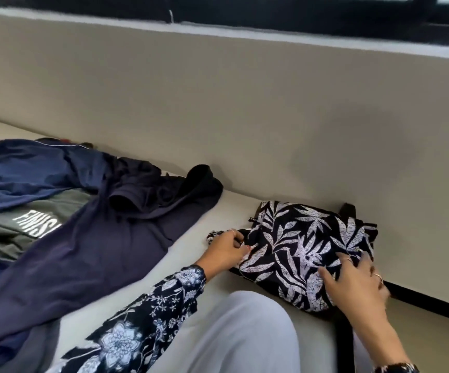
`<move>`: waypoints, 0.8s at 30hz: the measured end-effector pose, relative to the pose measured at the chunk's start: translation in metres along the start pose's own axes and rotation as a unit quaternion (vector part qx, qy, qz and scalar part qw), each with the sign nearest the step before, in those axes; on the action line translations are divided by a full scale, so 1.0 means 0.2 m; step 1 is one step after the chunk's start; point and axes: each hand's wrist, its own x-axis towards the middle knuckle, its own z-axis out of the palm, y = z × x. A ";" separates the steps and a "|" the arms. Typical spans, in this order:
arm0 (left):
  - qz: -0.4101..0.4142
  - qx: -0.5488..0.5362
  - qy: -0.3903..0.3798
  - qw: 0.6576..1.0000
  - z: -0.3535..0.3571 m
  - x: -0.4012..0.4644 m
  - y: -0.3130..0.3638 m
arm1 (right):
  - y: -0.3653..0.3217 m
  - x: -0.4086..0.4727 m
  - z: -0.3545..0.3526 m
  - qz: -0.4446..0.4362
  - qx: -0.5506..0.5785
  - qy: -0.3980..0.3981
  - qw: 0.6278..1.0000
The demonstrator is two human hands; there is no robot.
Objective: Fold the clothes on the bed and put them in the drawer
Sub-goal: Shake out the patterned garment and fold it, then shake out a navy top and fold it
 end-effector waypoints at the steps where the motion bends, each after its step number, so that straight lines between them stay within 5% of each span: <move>1: 0.012 0.028 0.016 0.999 -0.04 -0.02 0.01 | -0.07 0.00 -0.02 -0.026 0.007 -0.011 1.000; 11: -0.014 0.147 0.104 0.984 -0.62 -0.30 -0.22 | -0.91 -0.19 -0.04 -0.288 -0.068 -0.064 0.953; 24: -0.130 0.169 0.227 0.950 -1.26 -0.64 -0.70 | -1.64 -0.39 0.12 -0.427 -0.143 -0.066 0.890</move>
